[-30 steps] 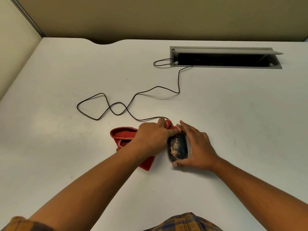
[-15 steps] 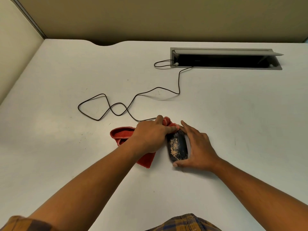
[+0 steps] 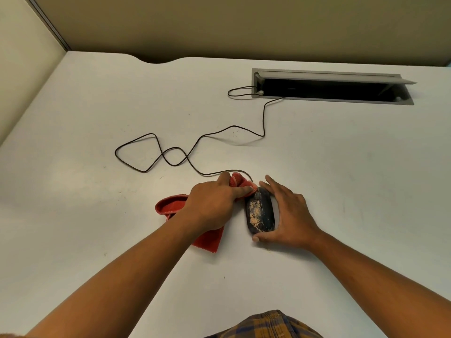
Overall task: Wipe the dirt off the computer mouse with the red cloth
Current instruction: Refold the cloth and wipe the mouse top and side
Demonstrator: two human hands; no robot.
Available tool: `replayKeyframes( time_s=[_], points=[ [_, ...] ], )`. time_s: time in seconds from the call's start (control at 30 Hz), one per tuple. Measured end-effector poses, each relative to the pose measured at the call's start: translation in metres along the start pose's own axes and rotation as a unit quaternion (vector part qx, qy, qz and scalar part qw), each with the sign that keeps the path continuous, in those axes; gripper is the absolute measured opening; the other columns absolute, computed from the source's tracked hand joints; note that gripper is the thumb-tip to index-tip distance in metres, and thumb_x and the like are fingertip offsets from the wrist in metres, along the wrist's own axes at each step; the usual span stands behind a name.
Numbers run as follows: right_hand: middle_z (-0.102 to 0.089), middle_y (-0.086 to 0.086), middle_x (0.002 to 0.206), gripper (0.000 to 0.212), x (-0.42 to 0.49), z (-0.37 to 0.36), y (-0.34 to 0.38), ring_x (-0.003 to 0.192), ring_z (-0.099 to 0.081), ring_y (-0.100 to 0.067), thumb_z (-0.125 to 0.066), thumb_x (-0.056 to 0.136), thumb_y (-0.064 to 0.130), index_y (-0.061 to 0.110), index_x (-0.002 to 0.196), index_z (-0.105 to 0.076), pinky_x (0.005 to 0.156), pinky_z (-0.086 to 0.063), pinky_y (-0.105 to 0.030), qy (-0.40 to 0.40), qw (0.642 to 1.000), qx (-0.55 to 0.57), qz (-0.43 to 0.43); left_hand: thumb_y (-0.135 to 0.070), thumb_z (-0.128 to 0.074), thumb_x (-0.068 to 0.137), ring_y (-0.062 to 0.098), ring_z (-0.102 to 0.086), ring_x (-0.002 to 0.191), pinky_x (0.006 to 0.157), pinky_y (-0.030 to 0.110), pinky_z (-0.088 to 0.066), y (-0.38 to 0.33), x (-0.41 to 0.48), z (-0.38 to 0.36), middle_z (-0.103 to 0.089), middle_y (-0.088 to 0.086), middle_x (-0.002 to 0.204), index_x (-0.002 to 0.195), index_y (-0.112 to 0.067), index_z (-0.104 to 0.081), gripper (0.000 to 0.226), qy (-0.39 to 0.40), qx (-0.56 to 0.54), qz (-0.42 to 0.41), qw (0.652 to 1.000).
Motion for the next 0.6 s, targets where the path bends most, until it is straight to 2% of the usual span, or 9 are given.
replayKeyframes(
  time_s=[0.17, 0.23, 0.37, 0.6],
  points=[
    [-0.028, 0.016, 0.156, 0.137, 0.001, -0.002, -0.001, 0.142, -0.03, -0.008, -0.065, 0.042, 0.092, 0.035, 0.154, -0.008, 0.113, -0.02, -0.034, -0.005, 1.0, -0.002, 0.001, -0.042, -0.034, 0.101, 0.018, -0.047, 0.073, 0.057, 0.032, -0.039, -0.007, -0.007, -0.005, -0.042, -0.001, 0.107, 0.14, -0.059, -0.033, 0.043, 0.004, -0.03, -0.01, 0.999],
    [-0.027, 0.016, 0.157, 0.137, 0.001, -0.002, -0.002, 0.142, -0.029, -0.008, -0.065, 0.043, 0.092, 0.034, 0.154, -0.011, 0.114, -0.022, -0.035, -0.004, 1.0, -0.003, 0.002, -0.043, -0.032, 0.101, 0.019, -0.045, 0.074, 0.059, 0.033, -0.041, -0.008, -0.007, -0.008, -0.042, 0.0, 0.107, 0.142, -0.058, -0.03, 0.043, 0.011, -0.031, 0.005, 0.999],
    [-0.028, 0.018, 0.156, 0.138, 0.0, -0.001, -0.001, 0.141, -0.027, -0.005, -0.066, 0.042, 0.091, 0.034, 0.154, -0.01, 0.112, -0.019, -0.031, -0.005, 1.0, 0.002, 0.002, -0.047, -0.028, 0.102, 0.021, -0.042, 0.072, 0.06, 0.032, -0.034, -0.008, -0.003, -0.006, -0.043, 0.002, 0.112, 0.143, -0.056, -0.03, 0.042, 0.001, -0.022, 0.038, 0.999],
    [-0.029, 0.019, 0.155, 0.137, 0.001, -0.003, -0.002, 0.14, -0.03, -0.005, -0.064, 0.042, 0.094, 0.035, 0.154, -0.01, 0.114, -0.022, -0.036, -0.011, 1.0, 0.002, -0.002, -0.04, -0.033, 0.101, 0.019, -0.043, 0.073, 0.059, 0.032, -0.037, -0.018, -0.009, -0.008, -0.042, 0.001, 0.109, 0.143, -0.058, -0.027, 0.047, 0.004, -0.035, 0.009, 0.999]
  ],
)
Point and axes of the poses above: each hand's wrist, its own x-axis towards the middle knuckle, its own z-axis out of the back of the hand, y = z × x, the point moved 2 cm from there along x, towards the middle knuckle
